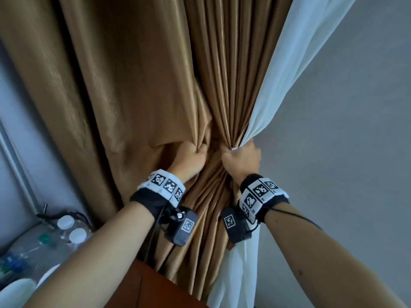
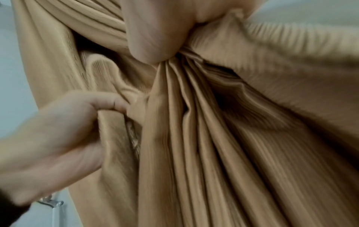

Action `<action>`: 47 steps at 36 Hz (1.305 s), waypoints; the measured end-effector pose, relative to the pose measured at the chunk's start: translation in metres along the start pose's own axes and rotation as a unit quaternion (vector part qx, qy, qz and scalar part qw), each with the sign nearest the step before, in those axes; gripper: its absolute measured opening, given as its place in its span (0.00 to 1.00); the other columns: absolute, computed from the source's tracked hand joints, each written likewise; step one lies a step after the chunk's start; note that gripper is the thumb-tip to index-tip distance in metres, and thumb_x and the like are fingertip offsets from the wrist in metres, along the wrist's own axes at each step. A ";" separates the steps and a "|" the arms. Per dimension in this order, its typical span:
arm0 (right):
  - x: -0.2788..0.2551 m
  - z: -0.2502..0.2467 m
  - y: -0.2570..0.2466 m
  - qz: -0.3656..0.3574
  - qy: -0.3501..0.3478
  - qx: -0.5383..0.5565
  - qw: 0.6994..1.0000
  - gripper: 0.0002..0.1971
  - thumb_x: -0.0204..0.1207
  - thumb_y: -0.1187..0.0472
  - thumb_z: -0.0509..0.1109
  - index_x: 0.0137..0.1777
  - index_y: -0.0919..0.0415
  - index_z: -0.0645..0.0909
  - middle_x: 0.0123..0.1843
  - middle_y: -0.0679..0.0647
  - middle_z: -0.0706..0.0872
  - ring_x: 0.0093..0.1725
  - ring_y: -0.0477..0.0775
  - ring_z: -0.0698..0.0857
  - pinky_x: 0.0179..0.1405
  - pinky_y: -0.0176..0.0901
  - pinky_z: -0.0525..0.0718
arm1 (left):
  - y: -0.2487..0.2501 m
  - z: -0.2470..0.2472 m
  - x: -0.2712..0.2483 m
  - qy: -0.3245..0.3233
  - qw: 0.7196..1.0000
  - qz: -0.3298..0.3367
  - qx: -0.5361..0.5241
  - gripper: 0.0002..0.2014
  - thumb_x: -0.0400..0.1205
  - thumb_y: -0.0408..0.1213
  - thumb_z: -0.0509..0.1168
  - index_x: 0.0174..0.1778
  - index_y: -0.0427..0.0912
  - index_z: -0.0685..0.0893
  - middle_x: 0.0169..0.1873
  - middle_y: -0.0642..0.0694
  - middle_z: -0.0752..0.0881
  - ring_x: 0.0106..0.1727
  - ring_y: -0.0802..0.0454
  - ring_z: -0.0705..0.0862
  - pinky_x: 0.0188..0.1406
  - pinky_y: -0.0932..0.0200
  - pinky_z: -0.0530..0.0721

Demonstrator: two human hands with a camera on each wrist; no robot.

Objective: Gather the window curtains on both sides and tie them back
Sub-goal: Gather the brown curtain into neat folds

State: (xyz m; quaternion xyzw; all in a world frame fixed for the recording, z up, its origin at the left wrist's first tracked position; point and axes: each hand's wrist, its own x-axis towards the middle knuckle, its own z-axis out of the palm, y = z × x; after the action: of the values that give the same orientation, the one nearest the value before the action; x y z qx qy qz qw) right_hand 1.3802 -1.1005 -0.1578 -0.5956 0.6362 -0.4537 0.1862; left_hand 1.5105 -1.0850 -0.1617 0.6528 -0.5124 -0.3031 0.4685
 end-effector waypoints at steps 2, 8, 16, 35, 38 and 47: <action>-0.006 0.000 -0.002 -0.001 -0.014 0.027 1.000 0.29 0.71 0.46 0.74 0.66 0.63 0.74 0.43 0.49 0.82 0.58 0.65 0.84 0.61 0.49 0.81 | 0.004 0.009 -0.003 -0.009 1.000 0.021 0.010 0.12 0.87 0.38 0.56 0.53 0.31 0.79 0.47 0.40 0.81 0.55 0.49 0.80 0.51 0.62 0.71; -0.011 -0.009 0.003 0.008 -0.041 0.085 0.996 0.44 0.63 0.30 0.72 0.74 0.54 0.70 0.61 0.51 0.86 0.65 0.60 0.82 0.67 0.47 0.78 | 0.013 0.018 -0.021 -0.079 0.993 0.093 0.004 0.19 0.86 0.41 0.54 0.74 0.45 0.75 0.68 0.46 0.80 0.70 0.49 0.77 0.70 0.59 0.71; -0.023 -0.018 -0.008 -0.011 -0.113 0.109 0.988 0.65 0.43 0.23 0.74 0.78 0.60 0.61 0.72 0.52 0.79 0.71 0.57 0.78 0.66 0.40 0.73 | 0.006 0.017 -0.021 -0.090 0.973 0.173 0.124 0.16 0.80 0.47 0.57 0.28 0.43 0.75 0.30 0.44 0.84 0.34 0.43 0.85 0.39 0.43 0.86; -0.020 -0.006 -0.007 0.027 0.043 0.023 0.998 0.27 0.70 0.45 0.74 0.61 0.65 0.77 0.48 0.59 0.87 0.55 0.68 0.83 0.55 0.51 0.80 | -0.028 -0.059 0.007 0.057 0.988 0.104 0.097 0.12 0.81 0.47 0.68 0.56 0.45 0.80 0.48 0.50 0.84 0.51 0.53 0.81 0.51 0.62 0.75; -0.016 -0.003 -0.009 0.026 0.042 0.026 0.998 0.27 0.70 0.44 0.73 0.60 0.65 0.77 0.48 0.59 0.87 0.55 0.69 0.84 0.55 0.51 0.81 | -0.039 -0.099 0.033 0.259 0.951 0.056 0.160 0.17 0.77 0.42 0.71 0.59 0.41 0.80 0.59 0.38 0.81 0.64 0.40 0.76 0.65 0.52 0.72; -0.006 0.008 -0.013 0.037 0.030 0.026 0.999 0.27 0.72 0.46 0.73 0.60 0.68 0.75 0.50 0.62 0.86 0.58 0.69 0.82 0.59 0.53 0.80 | -0.049 -0.141 0.052 0.348 0.934 -0.067 0.041 0.51 0.67 0.53 0.78 0.79 0.43 0.55 0.74 0.35 0.65 0.70 0.35 0.73 0.72 0.46 0.70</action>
State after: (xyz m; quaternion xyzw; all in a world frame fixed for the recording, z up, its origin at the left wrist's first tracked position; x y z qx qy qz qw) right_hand 1.3955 -1.0966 -0.1537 -0.5526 0.6509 -0.4810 0.1992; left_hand 1.6684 -1.0904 -0.1488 0.7686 -0.2846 -0.0663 0.5691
